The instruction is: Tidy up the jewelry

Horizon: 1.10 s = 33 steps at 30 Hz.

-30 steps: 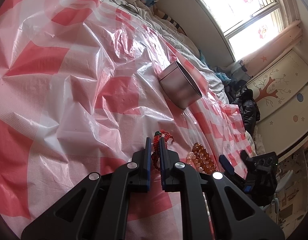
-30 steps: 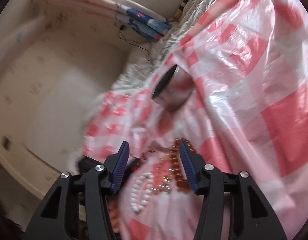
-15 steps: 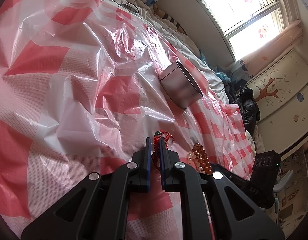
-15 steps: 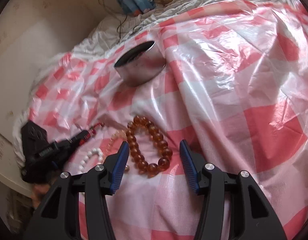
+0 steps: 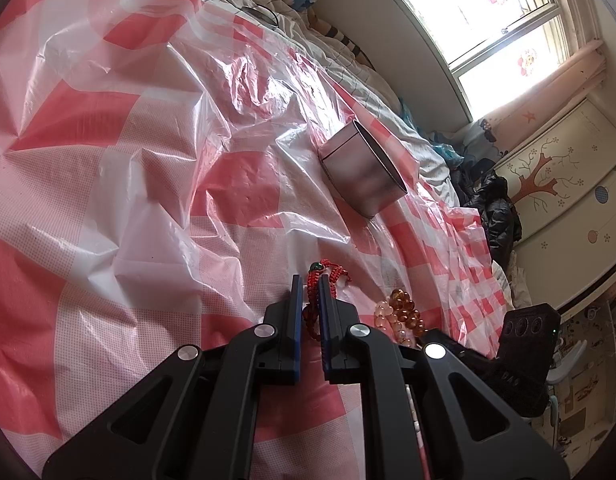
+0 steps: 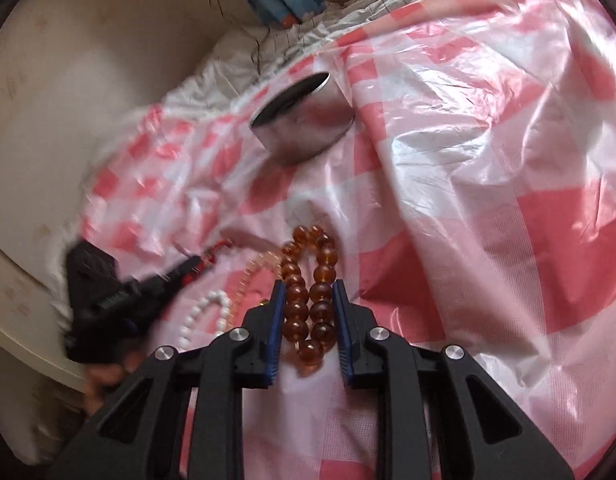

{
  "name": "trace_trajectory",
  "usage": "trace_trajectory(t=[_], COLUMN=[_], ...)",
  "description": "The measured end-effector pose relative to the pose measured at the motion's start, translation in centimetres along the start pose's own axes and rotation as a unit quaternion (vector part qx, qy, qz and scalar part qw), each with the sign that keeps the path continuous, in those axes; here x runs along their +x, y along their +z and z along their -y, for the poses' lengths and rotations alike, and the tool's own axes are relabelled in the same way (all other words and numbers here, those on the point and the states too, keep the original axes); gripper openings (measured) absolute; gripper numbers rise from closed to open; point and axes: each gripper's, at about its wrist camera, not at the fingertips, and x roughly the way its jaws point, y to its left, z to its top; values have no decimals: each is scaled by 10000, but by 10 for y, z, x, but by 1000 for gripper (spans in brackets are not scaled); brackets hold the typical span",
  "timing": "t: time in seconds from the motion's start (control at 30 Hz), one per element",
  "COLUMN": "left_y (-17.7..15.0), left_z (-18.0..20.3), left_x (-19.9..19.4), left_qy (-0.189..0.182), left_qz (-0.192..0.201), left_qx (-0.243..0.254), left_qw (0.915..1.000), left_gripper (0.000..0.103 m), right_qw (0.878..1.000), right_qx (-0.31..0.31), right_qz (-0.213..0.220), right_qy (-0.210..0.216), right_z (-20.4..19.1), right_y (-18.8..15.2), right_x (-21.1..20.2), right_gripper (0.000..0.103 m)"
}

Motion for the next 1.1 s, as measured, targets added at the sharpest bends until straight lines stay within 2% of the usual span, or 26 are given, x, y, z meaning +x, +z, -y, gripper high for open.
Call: trace_trajectory(t=[0.1, 0.17, 0.2, 0.23, 0.27, 0.33, 0.43, 0.47, 0.53, 0.6, 0.67, 0.73, 0.83, 0.93, 0.97, 1.0, 1.1], left_y=[0, 0, 0, 0, 0, 1, 0, 0, 0, 0, 0, 0, 0, 0, 0, 0, 0], left_z=[0, -1, -2, -4, -6, -9, -9, -8, -7, -6, -5, -4, -1, 1, 1, 2, 3], left_x=[0, 0, -1, -2, -4, -8, -8, -6, -5, -4, -3, -2, 2, 6, 6, 6, 5], left_qy=[-8, -83, -144, -243, -340, -484, -476, -446, -400, -369, -352, -295, -177, -72, -65, -60, -49], left_qz=[-3, 11, 30, 64, 94, 154, 159, 137, 98, 70, 62, 33, -49, -135, -145, -146, -122], left_qx=[-6, -40, -65, -107, -154, -226, -249, -208, -151, -121, -116, -97, -32, 18, 25, 38, 84], left_qw=[10000, 10000, 9999, 9996, 9993, 9985, 9984, 9987, 9990, 9992, 9993, 9995, 9998, 9999, 9999, 9999, 9999], left_gripper=[7, 7, 7, 7, 7, 7, 7, 7, 7, 7, 7, 7, 7, 7, 7, 7, 7], right_qw=[9952, 9900, 9863, 9809, 9758, 9698, 9695, 9708, 9787, 9869, 9950, 9998, 9944, 9778, 9734, 9712, 9816], right_qx=[458, 688, 798, 924, 1020, 1157, 1182, 1174, 1115, 975, 635, 155, -542, -1335, -1499, -1596, -1290], right_qz=[230, 321, 376, 440, 466, 550, 510, 450, 295, 236, 135, -108, -412, -611, -644, -669, -602], right_qy=[832, 1193, 1391, 1656, 1875, 2075, 2084, 2044, 1701, 1262, 755, 10, -803, -1495, -1611, -1640, -1270], right_z=[12, 16, 19, 23, 25, 30, 31, 31, 29, 26, 15, 1, -18, -41, -46, -49, -40], right_y=[-1, 0, 0, 0, 2, 4, 7, 8, 7, 8, 10, 11, 8, 2, 0, -2, -3], right_x=[-10, -11, -12, -13, -13, -16, -16, -15, -13, -14, -13, -4, 11, 22, 23, 23, 17], right_gripper=[24, 24, 19, 9, 6, 6, 6, 6, 8, 28, 29, 29, 29, 28, 28, 22, 13])
